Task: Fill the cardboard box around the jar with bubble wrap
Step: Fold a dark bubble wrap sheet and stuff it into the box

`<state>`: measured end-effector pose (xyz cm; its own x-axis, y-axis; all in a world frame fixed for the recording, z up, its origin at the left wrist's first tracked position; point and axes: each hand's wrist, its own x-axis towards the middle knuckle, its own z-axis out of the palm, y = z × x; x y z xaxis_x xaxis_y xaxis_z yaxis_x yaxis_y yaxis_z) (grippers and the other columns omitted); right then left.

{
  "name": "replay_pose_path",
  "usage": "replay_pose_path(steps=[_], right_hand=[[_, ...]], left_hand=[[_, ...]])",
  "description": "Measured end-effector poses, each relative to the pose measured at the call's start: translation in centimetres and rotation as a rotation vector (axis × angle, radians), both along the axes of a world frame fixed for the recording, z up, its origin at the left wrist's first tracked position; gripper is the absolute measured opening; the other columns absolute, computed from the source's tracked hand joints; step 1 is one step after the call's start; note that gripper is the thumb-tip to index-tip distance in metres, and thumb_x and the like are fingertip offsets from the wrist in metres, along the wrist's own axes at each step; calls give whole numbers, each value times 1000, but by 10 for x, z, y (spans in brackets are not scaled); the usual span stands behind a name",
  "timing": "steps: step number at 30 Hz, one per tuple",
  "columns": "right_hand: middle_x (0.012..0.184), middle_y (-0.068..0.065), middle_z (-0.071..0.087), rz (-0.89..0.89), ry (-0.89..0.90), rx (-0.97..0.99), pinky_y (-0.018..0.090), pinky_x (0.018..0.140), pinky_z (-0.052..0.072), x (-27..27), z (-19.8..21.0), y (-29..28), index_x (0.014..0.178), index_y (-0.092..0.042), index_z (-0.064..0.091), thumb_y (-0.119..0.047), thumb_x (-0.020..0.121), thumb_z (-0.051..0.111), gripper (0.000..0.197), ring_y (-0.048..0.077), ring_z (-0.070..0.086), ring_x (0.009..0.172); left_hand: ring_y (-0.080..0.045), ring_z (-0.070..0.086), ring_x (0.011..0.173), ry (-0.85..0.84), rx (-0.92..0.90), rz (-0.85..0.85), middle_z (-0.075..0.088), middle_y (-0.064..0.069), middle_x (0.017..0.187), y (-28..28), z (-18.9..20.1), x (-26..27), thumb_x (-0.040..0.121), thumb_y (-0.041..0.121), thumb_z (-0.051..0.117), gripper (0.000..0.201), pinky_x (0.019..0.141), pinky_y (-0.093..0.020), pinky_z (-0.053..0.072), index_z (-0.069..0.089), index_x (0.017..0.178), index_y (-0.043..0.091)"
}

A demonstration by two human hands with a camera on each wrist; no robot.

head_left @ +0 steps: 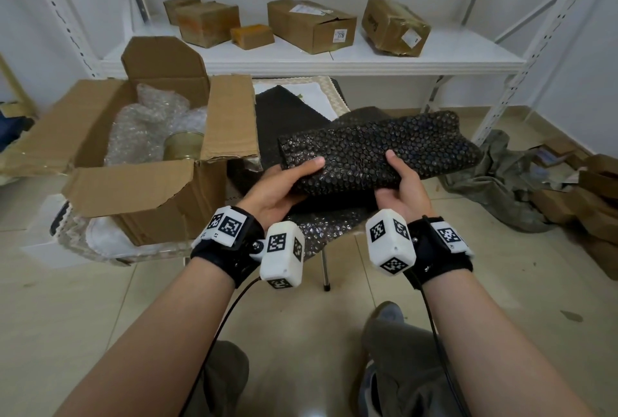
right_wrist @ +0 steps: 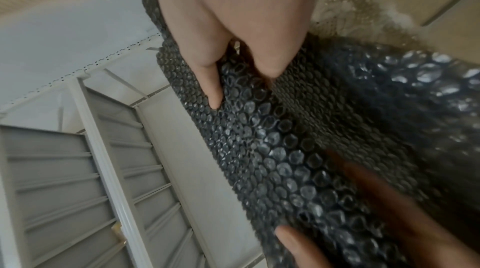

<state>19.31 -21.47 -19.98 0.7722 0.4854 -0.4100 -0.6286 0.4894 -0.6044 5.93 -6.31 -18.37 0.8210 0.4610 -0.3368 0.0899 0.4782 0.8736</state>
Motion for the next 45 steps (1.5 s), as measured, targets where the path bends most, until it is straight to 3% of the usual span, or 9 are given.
replay_pose_path(steps=[4, 6, 10, 16, 20, 24, 31, 37, 45], right_hand=[[134, 16, 64, -59, -74, 136, 52, 93, 55, 2, 8, -4, 142, -12, 51, -14, 75, 85, 75, 35, 64, 120], [136, 14, 62, -206, -114, 86, 55, 88, 57, 3, 15, -10, 145, -19, 45, -15, 64, 92, 94, 36, 63, 120], [132, 10, 57, -344, -147, -30, 56, 87, 57, 16, 11, -28, 136, -22, 46, -30, 84, 77, 61, 34, 60, 115], [120, 2, 66, -242, -169, -194, 46, 96, 53, 17, 6, -32, 130, -20, 58, -59, 86, 63, 59, 26, 60, 115], [108, -4, 66, -195, -203, -263, 44, 92, 55, 18, 7, -31, 121, -23, 58, -64, 84, 62, 55, 21, 61, 108], [109, -4, 68, -132, -243, -313, 44, 93, 55, 16, 12, -31, 100, -28, 61, -56, 84, 70, 34, 19, 62, 108], [119, 6, 72, -89, -271, -296, 47, 95, 56, 18, 5, -28, 129, -13, 60, -41, 81, 79, 59, 24, 67, 112], [116, 11, 74, -164, -226, -259, 44, 93, 58, 20, 4, -28, 122, -7, 65, -25, 87, 76, 41, 26, 71, 106], [99, 8, 73, -255, -205, -339, 32, 79, 60, 18, 5, -25, 102, -7, 68, -14, 88, 72, 16, 18, 70, 84]], left_hand=[[-24, 69, 105, 32, 48, 44, 70, -12, 117, 5, 3, -4, 79, 8, 79, 52, 85, -36, 57, 56, 126, 7], [-21, 67, 96, 98, 137, 95, 70, -8, 103, 11, 3, -8, 81, 12, 77, 33, 80, -34, 55, 57, 108, 15], [-30, 69, 102, 215, 238, 71, 73, -15, 109, 24, 0, -14, 55, 35, 82, 62, 93, -40, 55, 69, 111, 11], [-32, 68, 103, 282, 401, 94, 72, -13, 109, 46, -16, -12, 37, 53, 83, 86, 101, -47, 50, 70, 111, 11], [-29, 66, 101, 331, 548, 117, 70, -13, 108, 40, -2, -17, 52, 48, 79, 64, 101, -43, 49, 68, 101, 8], [-29, 63, 97, 330, 532, 133, 67, -14, 102, 42, -2, -15, 57, 45, 74, 55, 95, -40, 48, 65, 96, 7], [-30, 63, 105, 215, 526, 194, 70, -8, 112, 52, -12, -9, 52, 66, 70, 80, 106, -49, 42, 66, 112, 14], [-24, 40, 139, 218, 595, 246, 42, -3, 151, 49, -12, -9, 66, 66, 75, 105, 119, -43, 25, 36, 149, 15], [-26, 67, 110, 173, 229, 272, 70, 3, 120, 85, -59, 11, 42, 65, 92, 97, 97, -48, 50, 59, 127, 31]])
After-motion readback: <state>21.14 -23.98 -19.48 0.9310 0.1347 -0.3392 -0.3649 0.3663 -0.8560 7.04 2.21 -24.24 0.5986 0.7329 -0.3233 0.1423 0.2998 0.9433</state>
